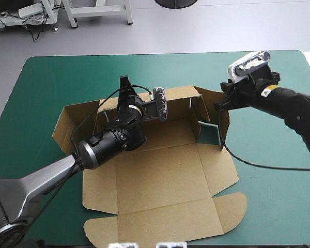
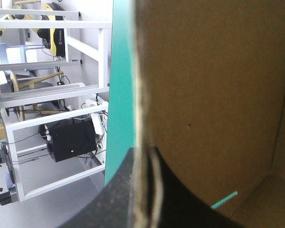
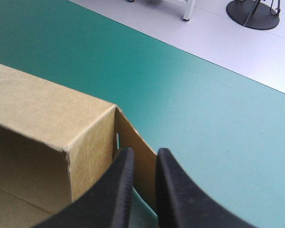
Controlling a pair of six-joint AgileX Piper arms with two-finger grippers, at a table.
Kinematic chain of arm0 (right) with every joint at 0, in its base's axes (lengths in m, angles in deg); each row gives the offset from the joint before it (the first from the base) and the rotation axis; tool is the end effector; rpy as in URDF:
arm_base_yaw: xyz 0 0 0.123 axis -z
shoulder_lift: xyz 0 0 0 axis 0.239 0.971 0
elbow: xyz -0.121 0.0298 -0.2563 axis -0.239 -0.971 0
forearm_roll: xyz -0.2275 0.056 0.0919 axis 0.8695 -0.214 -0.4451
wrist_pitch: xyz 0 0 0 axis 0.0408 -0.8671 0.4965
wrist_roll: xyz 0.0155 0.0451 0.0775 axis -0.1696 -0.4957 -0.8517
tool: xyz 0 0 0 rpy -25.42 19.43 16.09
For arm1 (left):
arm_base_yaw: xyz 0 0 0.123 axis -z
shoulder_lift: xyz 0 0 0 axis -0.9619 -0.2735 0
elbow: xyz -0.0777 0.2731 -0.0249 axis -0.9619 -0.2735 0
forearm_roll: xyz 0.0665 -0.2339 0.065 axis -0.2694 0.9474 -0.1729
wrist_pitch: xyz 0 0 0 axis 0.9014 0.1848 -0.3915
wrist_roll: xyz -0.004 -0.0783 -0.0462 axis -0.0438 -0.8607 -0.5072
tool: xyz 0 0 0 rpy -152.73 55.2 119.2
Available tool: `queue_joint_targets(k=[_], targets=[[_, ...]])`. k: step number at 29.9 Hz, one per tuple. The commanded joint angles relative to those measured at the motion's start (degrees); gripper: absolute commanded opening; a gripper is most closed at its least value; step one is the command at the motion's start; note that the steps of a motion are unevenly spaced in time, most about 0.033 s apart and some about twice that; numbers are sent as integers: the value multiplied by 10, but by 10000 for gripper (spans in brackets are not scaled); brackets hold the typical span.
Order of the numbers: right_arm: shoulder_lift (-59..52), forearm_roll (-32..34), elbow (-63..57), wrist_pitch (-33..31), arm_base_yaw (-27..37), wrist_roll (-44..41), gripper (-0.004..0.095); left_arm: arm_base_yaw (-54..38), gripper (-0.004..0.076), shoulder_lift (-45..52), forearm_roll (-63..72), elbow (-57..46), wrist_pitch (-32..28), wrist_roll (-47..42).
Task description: Fold the box
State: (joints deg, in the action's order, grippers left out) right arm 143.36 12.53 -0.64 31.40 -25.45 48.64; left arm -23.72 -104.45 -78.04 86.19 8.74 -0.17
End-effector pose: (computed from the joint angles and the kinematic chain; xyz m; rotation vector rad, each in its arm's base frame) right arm 0.2596 0.0745 0.4256 -0.5408 1.9704 0.2393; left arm 0.2662 -0.2289 0.3401 1.5015 1.7037 0.8241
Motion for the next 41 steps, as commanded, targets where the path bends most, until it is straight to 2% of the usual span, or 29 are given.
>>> queue_joint_targets(k=[1, 4, 9, 13, 16, 23, 34, 38, 41], targets=[[46, 25, 106, -23, 1, -34, -16, 11, -10, 26, -26, 18, -34, -4], [98, 71, 190, -82, 1, -74, -18, 27, -10, 26, -44, 18, -56, -4], [193, 146, 348, -216, 2, -112, -18, 40, -10, 26, -93, 18, -78, -4], [225, 121, 383, -241, 16, -113, -18, 39, -10, 26, -105, 18, -69, -4], [240, 130, 383, -270, 23, -111, -18, 39, -10, 26, -106, 18, -60, -4], [271, 82, 345, -331, 42, -87, -18, 37, -10, 26, -106, 18, -56, -4], [250, 27, 215, -331, 47, -43, -18, 19, -9, 26, -100, 18, -48, -4], [215, -6, 180, -331, 47, 17, -18, 18, -10, 26, -98, 18, -48, -4], [185, -37, 157, -326, 47, 96, -18, 17, -9, 26, -98, 18, -46, -5]])
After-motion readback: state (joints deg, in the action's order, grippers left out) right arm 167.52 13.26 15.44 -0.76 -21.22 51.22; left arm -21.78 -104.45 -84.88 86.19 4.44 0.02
